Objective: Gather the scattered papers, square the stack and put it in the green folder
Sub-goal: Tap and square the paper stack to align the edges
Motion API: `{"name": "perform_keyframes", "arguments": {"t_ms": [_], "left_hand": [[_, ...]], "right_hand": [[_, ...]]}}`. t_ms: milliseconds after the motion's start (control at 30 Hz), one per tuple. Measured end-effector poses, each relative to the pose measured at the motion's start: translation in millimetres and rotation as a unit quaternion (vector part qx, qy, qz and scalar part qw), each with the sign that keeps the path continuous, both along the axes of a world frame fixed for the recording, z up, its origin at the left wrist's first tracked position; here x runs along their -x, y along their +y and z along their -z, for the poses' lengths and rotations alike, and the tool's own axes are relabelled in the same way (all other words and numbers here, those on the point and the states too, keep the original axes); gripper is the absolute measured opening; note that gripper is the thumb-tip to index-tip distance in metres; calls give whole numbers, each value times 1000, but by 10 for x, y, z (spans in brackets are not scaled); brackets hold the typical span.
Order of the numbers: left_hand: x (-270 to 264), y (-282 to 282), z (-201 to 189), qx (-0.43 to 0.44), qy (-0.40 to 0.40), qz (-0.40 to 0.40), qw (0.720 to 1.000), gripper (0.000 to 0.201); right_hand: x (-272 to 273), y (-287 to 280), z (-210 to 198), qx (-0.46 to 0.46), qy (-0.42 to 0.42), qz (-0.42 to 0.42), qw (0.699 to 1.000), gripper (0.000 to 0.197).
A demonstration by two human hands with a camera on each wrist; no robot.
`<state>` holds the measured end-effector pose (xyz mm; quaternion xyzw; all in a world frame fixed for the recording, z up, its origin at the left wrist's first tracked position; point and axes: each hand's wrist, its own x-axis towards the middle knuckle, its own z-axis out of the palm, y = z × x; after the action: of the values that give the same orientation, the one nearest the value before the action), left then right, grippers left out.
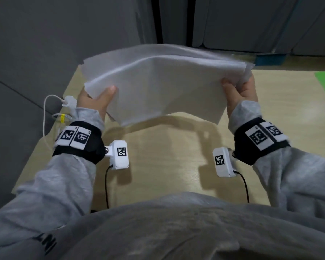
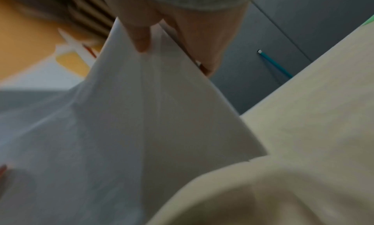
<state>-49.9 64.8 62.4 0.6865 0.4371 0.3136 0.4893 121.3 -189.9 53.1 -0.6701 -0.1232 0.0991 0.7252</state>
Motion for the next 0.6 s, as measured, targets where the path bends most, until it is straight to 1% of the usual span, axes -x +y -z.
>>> {"name": "perform_keyframes", "arguments": {"t_ms": [33,67,133,167,200,233,267,367,400,433,467,533,567,600], "left_hand": [[33,-34,45,-8,22,5,1000,58],[76,-69,124,-8,63,11,998,62],[144,-130,278,2,143,7,990,57],[157,-156,343,15,170,5,985,56],[166,-177,370,34,183,0,982,65],[181,-154,403,42,187,-11,981,75],[190,-143,390,46,193,-25,980,80],[214,-62,312,22,179,-52,982,84],[205,-73,250,7,180,-45,983,80],[205,-47,257,4,188,-29,982,70],[190,-70,227,1,186,-3,983,58],[144,-76,234,15,215,43,975,38],[119,-92,245,34,228,50,972,44],[109,-104,250,43,224,56,972,50]], "right_hand": [[24,-12,71,47,-5,-8,999,31],[42,-29,153,106,-7,-22,994,39],[42,-60,279,224,2,-51,973,54],[23,-72,316,265,7,-56,963,56],[13,-70,332,282,5,-57,958,55],[8,-59,344,278,-2,-57,959,51],[5,-45,341,254,-10,-51,966,46],[14,-47,296,117,-6,-13,993,30],[19,-76,314,92,-5,-5,996,28],[25,-107,351,90,-1,-7,996,31],[36,-137,388,105,2,-16,994,38],[26,-138,447,159,10,-48,986,52],[17,-125,460,181,15,-62,982,53],[-12,-99,476,194,16,-74,978,48]]}}
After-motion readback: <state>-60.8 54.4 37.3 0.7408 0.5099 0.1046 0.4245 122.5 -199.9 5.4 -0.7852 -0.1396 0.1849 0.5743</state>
